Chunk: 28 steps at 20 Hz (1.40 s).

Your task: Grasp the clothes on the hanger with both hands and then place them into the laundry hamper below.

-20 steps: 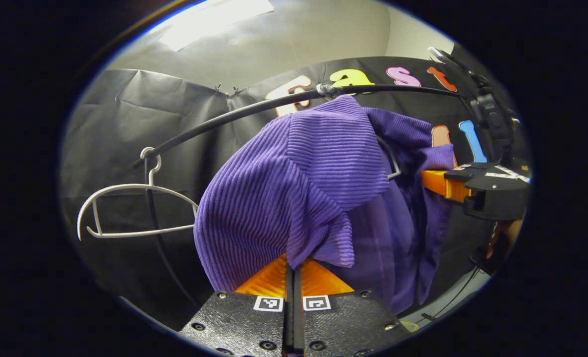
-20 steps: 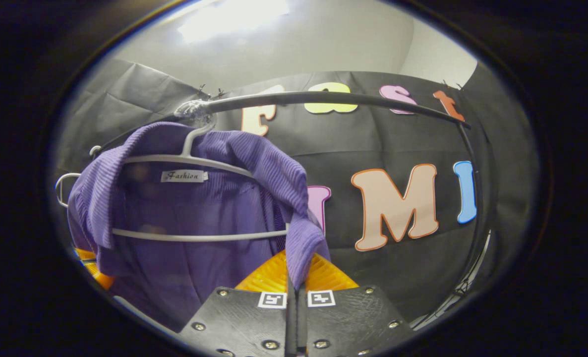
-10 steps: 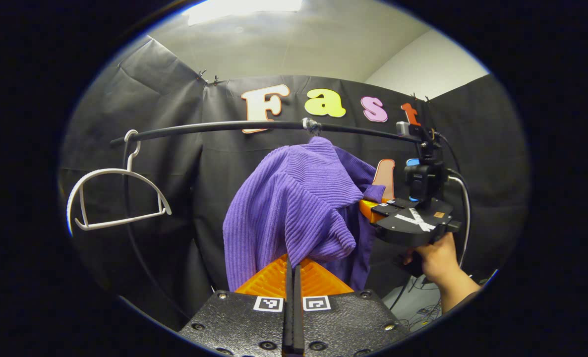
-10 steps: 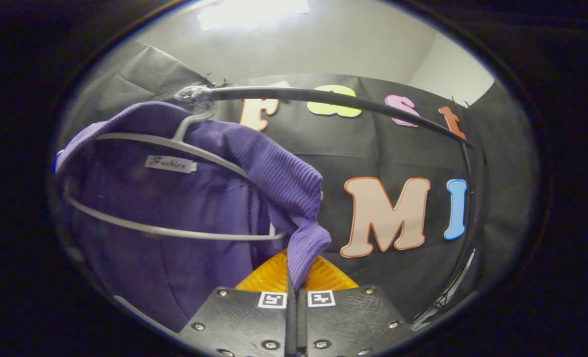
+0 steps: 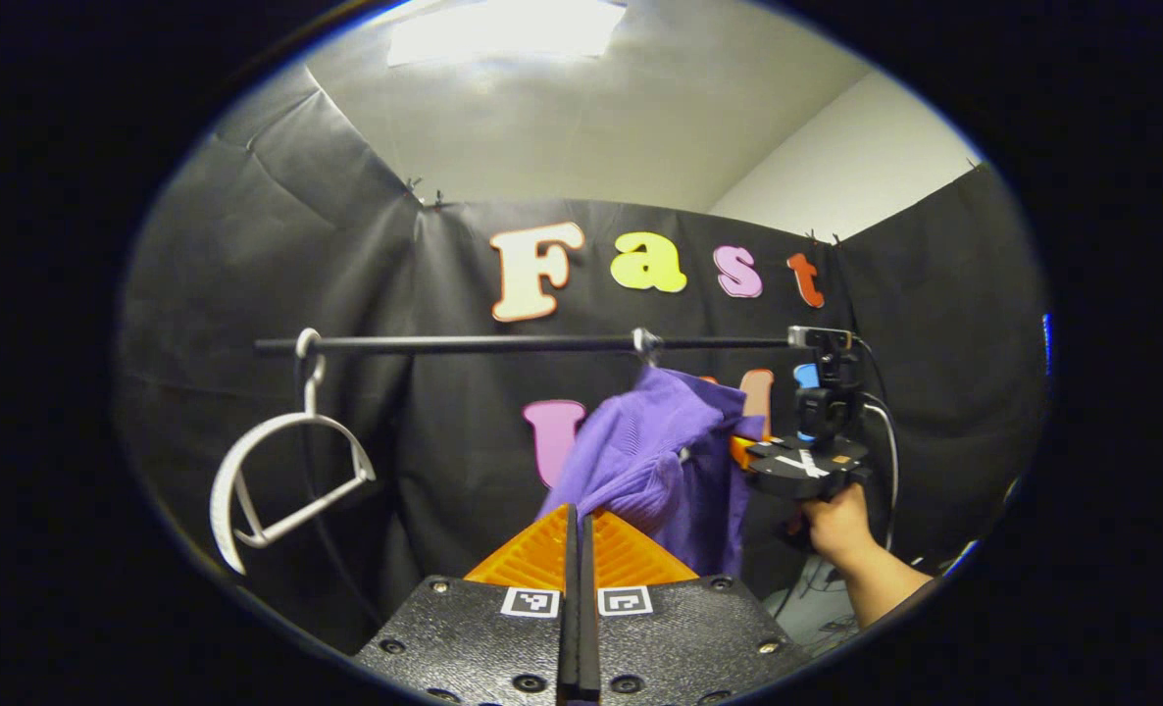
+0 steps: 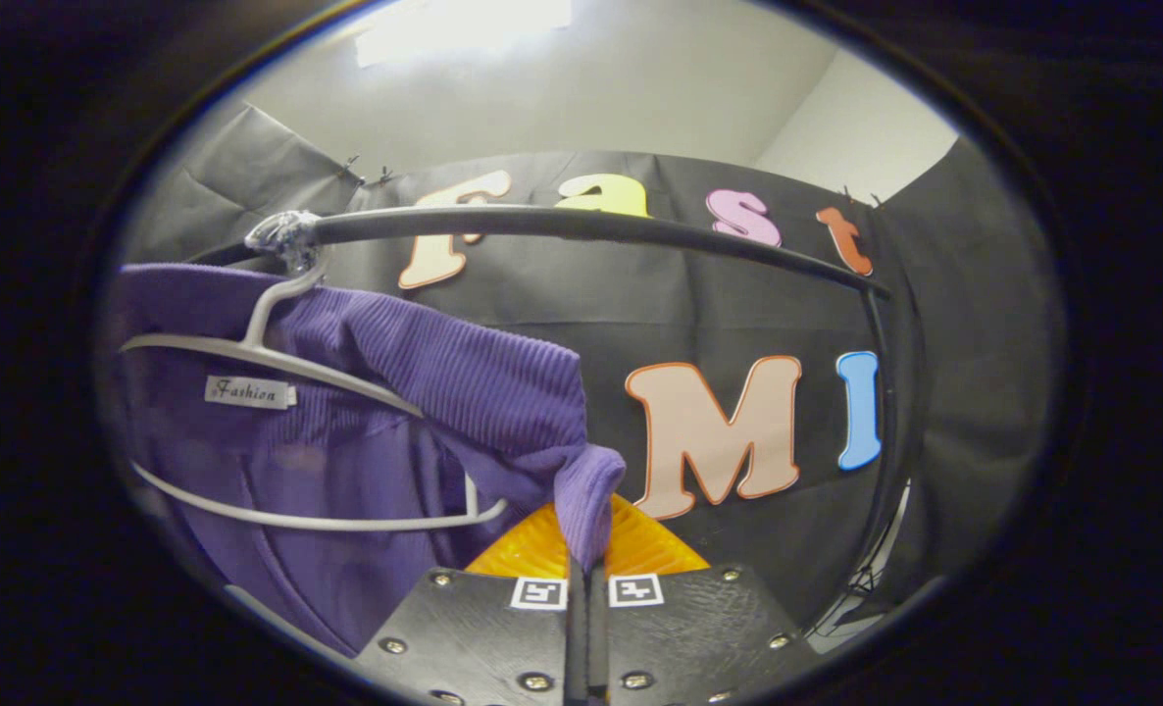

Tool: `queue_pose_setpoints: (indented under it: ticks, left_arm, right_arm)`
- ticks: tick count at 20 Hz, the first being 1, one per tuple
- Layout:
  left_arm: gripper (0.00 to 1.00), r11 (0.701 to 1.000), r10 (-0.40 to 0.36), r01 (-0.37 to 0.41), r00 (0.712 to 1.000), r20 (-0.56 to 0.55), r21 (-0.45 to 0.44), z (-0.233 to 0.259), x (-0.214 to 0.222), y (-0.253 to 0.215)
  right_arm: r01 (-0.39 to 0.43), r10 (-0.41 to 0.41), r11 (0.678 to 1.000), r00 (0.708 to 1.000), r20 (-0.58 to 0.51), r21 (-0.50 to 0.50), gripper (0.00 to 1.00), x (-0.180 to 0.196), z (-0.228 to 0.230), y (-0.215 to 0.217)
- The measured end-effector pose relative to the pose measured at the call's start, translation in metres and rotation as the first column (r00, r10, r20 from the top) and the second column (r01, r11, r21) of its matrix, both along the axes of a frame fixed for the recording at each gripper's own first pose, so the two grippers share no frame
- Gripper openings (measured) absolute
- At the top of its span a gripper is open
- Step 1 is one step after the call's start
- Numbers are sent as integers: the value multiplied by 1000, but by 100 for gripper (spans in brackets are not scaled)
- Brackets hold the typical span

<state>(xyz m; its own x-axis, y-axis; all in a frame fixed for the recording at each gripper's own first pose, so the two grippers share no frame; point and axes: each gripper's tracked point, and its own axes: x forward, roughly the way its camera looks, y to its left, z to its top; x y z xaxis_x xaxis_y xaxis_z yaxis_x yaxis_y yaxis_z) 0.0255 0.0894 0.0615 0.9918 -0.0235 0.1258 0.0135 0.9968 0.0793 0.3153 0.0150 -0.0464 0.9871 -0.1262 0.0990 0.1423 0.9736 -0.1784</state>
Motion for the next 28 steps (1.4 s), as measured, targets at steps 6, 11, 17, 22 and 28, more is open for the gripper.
queue_pose_setpoints:
  ticks: [6, 11, 17, 22, 28]
  left_arm:
    - [0, 996, 92, -93, 995, 43, 9, 27, 22, 38]
    - [3, 976, 214, -218, 968, 132, 15, 50, 33, 70]
    - [0, 987, 158, -157, 987, 26, -24, 20, 67, 64]
    - [2, 998, 28, -30, 999, -33, -63, -14, 75, 35]
    - [6, 976, -139, 119, 985, -105, -184, -76, 76, 22]
  right_arm:
    - [16, -16, 1000, 1000, 23, 5, 1, 17, 15, -2]
    - [14, -14, 1000, 1000, 17, -11, 1, 36, 17, -3]
    - [5, -5, 999, 1000, -5, 44, 1, 64, 18, -8]
    - [-5, 6, 1000, 1000, -18, 18, 1, 72, 13, -6]
    - [-18, 18, 1000, 1000, -19, 14, 1, 70, 9, -6]
